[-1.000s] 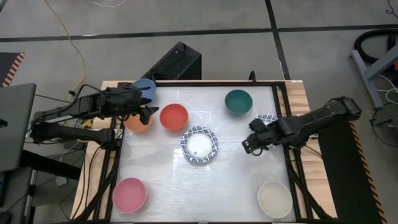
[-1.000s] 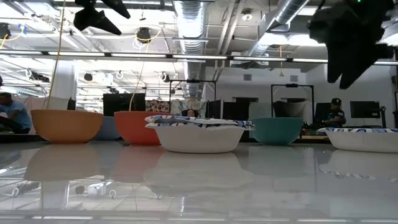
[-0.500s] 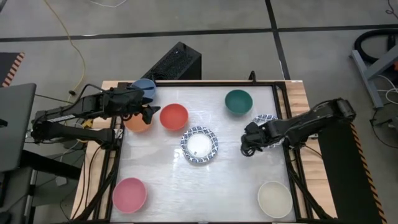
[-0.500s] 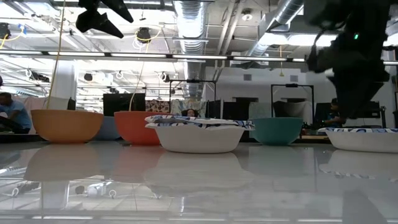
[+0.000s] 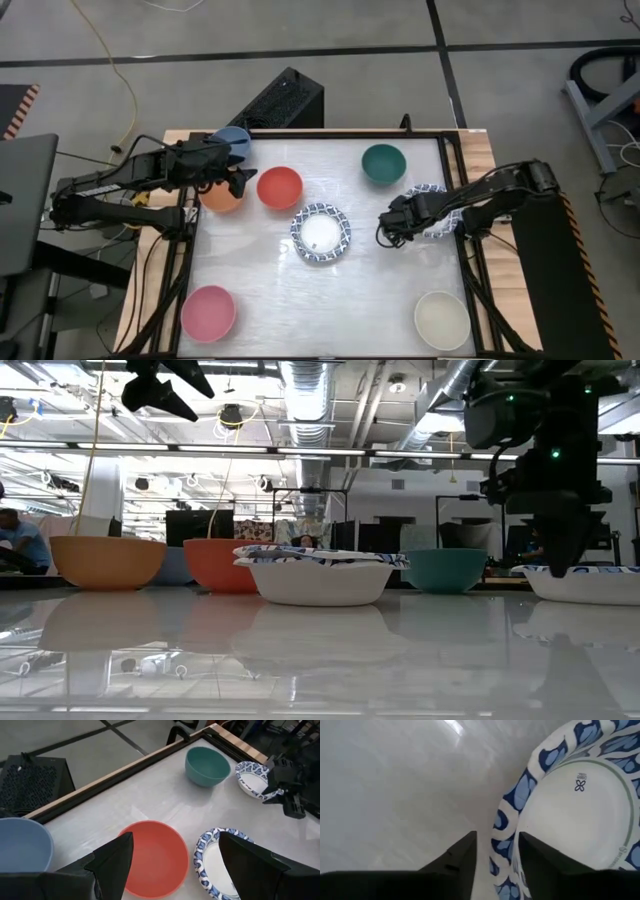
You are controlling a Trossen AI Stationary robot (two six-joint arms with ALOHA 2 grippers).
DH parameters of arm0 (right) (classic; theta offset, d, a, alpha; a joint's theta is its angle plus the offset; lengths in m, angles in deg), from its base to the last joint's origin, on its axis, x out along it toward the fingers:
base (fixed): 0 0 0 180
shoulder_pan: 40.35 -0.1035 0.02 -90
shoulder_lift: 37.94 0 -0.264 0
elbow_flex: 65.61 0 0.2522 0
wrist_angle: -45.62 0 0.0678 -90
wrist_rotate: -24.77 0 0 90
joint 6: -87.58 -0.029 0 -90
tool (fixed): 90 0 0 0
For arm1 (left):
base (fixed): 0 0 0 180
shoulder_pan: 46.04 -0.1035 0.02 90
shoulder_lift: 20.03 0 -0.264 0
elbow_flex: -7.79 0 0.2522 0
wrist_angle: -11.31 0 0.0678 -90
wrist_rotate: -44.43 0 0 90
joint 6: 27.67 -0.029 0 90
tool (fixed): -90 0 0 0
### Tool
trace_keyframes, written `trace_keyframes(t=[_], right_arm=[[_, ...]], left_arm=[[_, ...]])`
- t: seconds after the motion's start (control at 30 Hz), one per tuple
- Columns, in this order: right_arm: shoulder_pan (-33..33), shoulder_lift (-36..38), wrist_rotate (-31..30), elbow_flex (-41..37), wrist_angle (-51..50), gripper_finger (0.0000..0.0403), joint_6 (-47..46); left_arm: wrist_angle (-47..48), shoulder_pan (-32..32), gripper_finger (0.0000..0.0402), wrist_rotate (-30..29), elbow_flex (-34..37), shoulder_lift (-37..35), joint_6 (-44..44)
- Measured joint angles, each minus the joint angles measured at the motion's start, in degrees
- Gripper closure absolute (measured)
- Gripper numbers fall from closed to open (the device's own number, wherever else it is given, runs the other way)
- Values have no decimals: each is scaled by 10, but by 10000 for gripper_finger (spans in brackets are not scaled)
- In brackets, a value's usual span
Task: Nest bowls inside each other
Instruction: Stack the white and blue plate on top of the white and blue bowl
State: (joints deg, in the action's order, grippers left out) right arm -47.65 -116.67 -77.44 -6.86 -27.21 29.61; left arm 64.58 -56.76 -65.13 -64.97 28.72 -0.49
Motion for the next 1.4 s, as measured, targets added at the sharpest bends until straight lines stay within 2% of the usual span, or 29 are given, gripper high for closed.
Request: trace_keyframes(t=[0.33,0.6,0.73,0.87,1.0,1.27,1.4], right_arm=[[0,4,4,52,-16,390,16],[-6,4,8,143,-81,391,20],[-10,4,29,206,-89,396,59],[-23,4,21,269,-73,398,177],[-47,4,-32,311,-18,398,374],[-63,-40,-54,321,72,398,795],[-82,-83,-124,321,92,398,932]], left_arm=[[0,0,118,-6,0,0,-11],[0,0,118,-7,0,0,-11],[0,0,118,-7,0,0,-11],[0,0,118,-8,0,0,-11],[0,0,118,-8,0,0,-11],[0,0,118,-8,0,0,-11],[0,0,118,-8,0,0,-11]])
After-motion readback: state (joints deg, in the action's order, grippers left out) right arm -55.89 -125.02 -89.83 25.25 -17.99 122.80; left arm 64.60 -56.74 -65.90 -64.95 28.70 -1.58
